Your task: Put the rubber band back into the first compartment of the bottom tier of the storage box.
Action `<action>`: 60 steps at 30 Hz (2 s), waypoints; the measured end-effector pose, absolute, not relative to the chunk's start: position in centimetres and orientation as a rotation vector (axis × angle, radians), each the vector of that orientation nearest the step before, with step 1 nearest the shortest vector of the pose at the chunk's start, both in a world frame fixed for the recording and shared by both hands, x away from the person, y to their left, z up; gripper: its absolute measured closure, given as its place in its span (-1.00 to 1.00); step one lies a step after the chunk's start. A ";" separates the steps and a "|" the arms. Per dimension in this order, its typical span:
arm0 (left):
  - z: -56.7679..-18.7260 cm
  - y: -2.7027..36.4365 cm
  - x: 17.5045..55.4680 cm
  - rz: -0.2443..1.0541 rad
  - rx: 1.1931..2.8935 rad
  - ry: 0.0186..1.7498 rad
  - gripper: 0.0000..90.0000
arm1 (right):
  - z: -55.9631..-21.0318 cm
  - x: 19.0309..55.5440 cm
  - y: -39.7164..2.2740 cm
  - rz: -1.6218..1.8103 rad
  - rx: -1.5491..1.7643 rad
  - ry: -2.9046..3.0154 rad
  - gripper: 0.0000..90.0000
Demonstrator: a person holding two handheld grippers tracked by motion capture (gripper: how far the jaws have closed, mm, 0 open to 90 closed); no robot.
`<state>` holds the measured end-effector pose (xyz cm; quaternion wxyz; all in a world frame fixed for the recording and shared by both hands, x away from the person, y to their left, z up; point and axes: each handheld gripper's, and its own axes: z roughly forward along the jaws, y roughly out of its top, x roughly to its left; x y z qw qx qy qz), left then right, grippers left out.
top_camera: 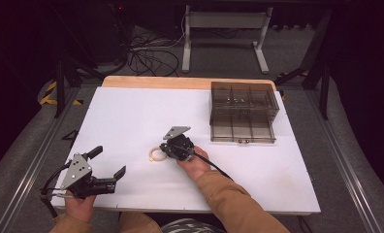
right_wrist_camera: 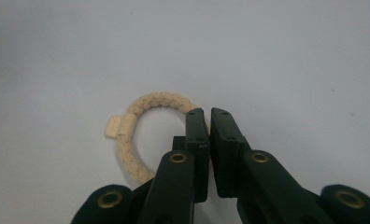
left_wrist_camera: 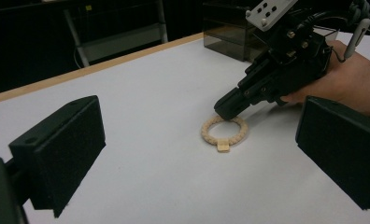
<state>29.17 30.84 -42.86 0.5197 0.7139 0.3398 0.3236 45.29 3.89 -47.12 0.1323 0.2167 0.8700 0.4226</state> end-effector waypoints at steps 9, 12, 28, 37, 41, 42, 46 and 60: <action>-42.8 30.9 29.1 0.776 1.706 0.819 -0.96 | -46.0 44.9 3.4 1.269 0.628 2.500 0.94; -42.8 30.9 29.1 0.776 1.706 0.821 -0.96 | -45.4 44.7 3.1 1.286 0.618 2.491 0.94; -42.8 30.9 29.0 0.780 1.704 0.822 -0.96 | -42.0 43.4 0.5 1.350 0.609 2.417 0.94; -42.8 30.9 29.0 0.778 1.706 0.820 -0.96 | -41.0 43.1 -1.0 1.362 0.607 2.383 0.94; -42.8 30.9 29.0 0.777 1.705 0.820 -0.96 | -40.6 43.0 -1.3 1.375 0.607 2.369 0.94; -42.8 30.9 29.0 0.777 1.705 0.820 -0.96 | -40.6 43.0 -1.4 1.379 0.607 2.367 0.94; -42.8 31.0 29.0 0.777 1.702 0.818 -0.96 | -40.6 43.0 -1.4 1.384 0.605 2.361 0.94; -42.8 31.0 29.1 0.772 1.699 0.825 -0.95 | -39.8 42.7 -2.1 1.383 0.596 2.332 0.94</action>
